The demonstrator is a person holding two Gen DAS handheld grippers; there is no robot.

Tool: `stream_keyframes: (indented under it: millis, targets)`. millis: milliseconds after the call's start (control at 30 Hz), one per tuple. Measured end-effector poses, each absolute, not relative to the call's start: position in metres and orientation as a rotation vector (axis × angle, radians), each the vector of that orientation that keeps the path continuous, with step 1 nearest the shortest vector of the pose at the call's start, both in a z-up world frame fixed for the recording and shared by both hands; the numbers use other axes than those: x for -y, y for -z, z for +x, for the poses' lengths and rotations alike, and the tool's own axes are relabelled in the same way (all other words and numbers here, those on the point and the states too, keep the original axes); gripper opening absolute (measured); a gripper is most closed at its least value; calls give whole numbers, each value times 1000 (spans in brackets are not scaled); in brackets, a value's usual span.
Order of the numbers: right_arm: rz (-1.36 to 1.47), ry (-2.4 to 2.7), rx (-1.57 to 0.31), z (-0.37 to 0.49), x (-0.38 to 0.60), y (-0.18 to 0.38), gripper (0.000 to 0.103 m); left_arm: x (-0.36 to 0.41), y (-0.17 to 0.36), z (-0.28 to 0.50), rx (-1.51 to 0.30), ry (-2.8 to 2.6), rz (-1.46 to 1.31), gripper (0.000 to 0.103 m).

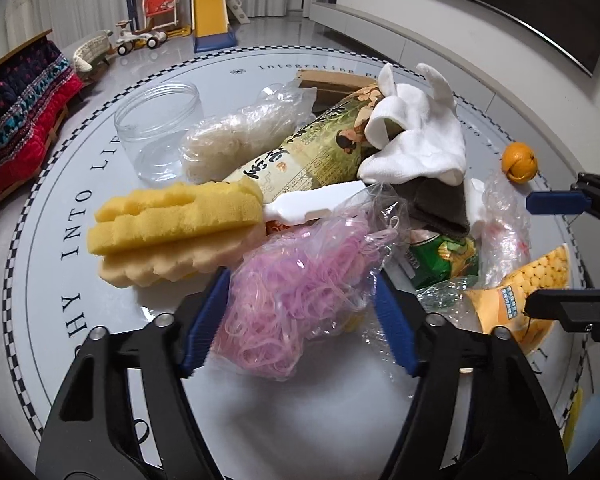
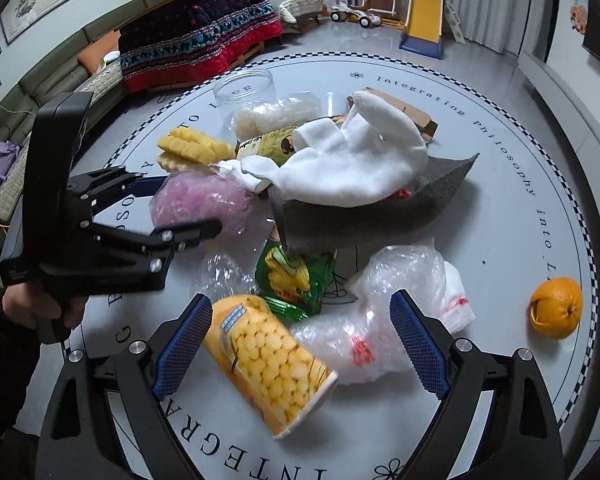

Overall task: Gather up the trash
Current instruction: 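Grasp the pink rubber-band bag with the left gripper while the right grasps the corn-print cup, then carry both items over the black bin and open both grippers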

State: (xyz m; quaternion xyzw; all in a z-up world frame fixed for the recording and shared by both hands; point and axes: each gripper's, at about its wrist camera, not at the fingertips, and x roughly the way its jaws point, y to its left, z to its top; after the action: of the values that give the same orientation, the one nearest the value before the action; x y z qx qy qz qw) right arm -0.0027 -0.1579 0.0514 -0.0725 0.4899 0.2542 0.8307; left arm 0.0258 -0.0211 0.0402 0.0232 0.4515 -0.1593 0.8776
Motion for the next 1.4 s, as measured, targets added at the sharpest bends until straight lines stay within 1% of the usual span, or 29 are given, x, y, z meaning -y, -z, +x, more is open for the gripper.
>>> stream_keyframes:
  millis: [67,167,200,233,333,633,667,700,733,800,833,900,1067,1233,1400]
  targets:
    - [-162,-574,-1045,-9,158,-52,91,16,-42,23,-942,349,11,49]
    - [-210,-608,-1052,-20,155,-51,82,8,-43,19,-947,373,-38,42]
    - [-240,-611,-1056,-22,153,-48,78,6,-43,17,-948,381,-53,40]
    - [-259,-613,-1064,-24,152,-45,77,4,-44,15,-949,384,-67,39]
    - [-291,-626,-1082,-26,148,-35,77,-2,-45,10,-942,393,-105,38]
    - [-264,-712,-1104,-47,152,-33,78,-25,-67,-12,-897,382,-155,37]
    - [-269,-725,-1109,-51,150,-33,70,-27,-68,-13,-897,376,-156,37]
    - [-268,-746,-1120,-55,148,-33,53,-29,-69,-14,-896,368,-159,37]
    - [-257,-761,-1127,-59,148,-34,52,-32,-68,-16,-896,362,-165,37]
    - [-243,-789,-1131,-65,146,-37,38,-37,-68,-21,-892,355,-179,37]
    - [-231,-801,-1135,-66,146,-40,34,-40,-69,-23,-890,351,-182,37]
    - [-234,-798,-1131,-71,144,-44,20,-44,-70,-28,-889,346,-189,37]
    - [-228,-780,-1092,-77,140,-67,18,-54,-83,-44,-859,332,-198,37]
    - [-169,-756,-1025,-78,134,-101,17,-68,-99,-60,-822,308,-208,37]
    - [-169,-762,-996,-79,114,-118,17,-89,-113,-79,-778,283,-219,37]
